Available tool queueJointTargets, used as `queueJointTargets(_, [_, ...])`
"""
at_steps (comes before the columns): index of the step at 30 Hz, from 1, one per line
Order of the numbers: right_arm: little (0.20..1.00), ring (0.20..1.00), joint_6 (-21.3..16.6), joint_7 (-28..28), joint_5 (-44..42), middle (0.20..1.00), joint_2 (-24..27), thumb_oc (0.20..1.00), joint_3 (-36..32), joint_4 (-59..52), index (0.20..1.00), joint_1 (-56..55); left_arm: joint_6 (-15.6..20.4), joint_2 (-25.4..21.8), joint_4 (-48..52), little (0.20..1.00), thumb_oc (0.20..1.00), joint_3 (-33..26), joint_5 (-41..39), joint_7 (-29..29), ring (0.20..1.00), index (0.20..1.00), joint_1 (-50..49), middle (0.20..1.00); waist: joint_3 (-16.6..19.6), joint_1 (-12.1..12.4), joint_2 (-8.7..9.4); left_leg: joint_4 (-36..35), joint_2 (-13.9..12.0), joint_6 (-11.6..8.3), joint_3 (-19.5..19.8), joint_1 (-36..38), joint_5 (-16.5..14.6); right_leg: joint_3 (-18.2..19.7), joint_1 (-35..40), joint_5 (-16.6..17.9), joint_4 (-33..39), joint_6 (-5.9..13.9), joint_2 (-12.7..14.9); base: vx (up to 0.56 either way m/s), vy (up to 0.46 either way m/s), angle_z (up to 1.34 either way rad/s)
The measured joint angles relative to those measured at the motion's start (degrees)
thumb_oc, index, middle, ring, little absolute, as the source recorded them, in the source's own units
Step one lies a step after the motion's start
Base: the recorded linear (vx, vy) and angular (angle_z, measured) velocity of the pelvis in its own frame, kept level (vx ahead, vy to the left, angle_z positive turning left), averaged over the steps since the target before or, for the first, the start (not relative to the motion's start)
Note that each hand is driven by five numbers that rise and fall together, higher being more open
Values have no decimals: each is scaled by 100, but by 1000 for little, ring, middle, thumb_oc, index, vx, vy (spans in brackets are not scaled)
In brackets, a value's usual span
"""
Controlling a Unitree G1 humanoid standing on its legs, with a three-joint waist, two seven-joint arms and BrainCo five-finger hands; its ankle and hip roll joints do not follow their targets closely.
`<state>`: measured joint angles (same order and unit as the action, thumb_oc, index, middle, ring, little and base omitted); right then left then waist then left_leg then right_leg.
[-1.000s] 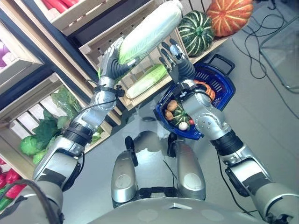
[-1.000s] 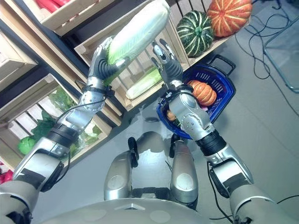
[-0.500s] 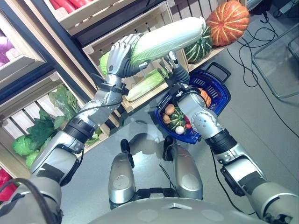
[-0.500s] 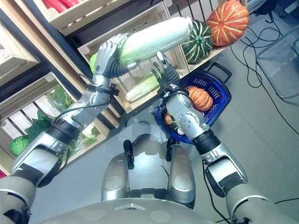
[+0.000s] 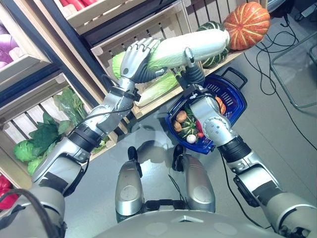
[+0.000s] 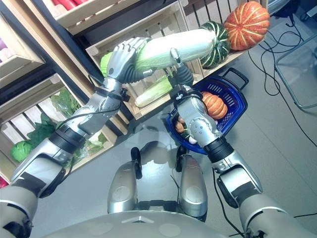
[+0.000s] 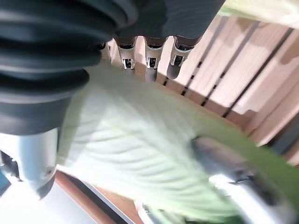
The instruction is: Pick up fruits and vegetables into the basket
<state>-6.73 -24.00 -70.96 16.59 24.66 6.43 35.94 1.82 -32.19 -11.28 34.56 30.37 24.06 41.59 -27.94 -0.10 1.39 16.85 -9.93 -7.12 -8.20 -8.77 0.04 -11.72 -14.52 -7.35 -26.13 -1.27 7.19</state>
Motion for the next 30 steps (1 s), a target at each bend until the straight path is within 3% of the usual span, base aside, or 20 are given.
queueJointTargets(12, [1000,1000,-237,-159,80,1000,14,1000,-84,2,1000,0,-144,-20,128,200,200,43,135,-202,200,200,-181,200,1,3,-8,-3,20,6,-1,-113,-14,-6,-110,6,10,4,16,-30,19,0])
queueJointTargets(13, [545,545,-237,-166,79,545,14,545,-104,3,545,0,-169,-19,128,200,200,68,140,-201,200,200,-234,200,1,-1,-8,-4,21,6,-1,-113,-14,-7,-110,6,11,4,18,-45,11,-2])
queueJointTargets(14, [200,200,-238,-129,67,200,17,200,-130,3,200,0,-170,-17,127,200,200,84,221,-200,200,200,-278,200,1,-5,-9,-6,22,5,-3,-112,-15,-6,-110,6,12,4,18,-33,1,-1])
queueJointTargets(18, [200,200,-367,151,25,200,39,200,-177,19,200,1,-193,-16,121,200,200,216,356,-185,200,200,-352,200,-1,-6,-14,-12,22,5,-7,-113,-15,-6,-117,6,13,4,18,-38,-10,0])
queueJointTargets(21, [200,200,-410,233,74,200,92,200,-179,112,200,1,-199,12,126,1000,1000,261,334,-207,1000,1000,-348,1000,-1,-8,-16,-12,24,5,-8,-113,-15,-6,-118,5,12,4,20,0,0,0])
queueJointTargets(25, [200,200,-510,290,870,200,274,200,-177,286,200,1,-329,66,111,1000,1000,522,-357,-561,1000,1000,-355,1000,-9,-23,-44,-4,29,7,-22,-161,-14,17,-184,5,10,4,22,-51,9,-3])
queueJointTargets(30, [200,200,-630,-104,2657,200,400,200,-346,48,200,5,-501,256,-245,1000,1000,608,-1714,-560,1000,1000,-495,1000,-45,-196,-118,12,36,14,-120,-262,-20,127,-372,12,-57,0,19,-64,49,-9])
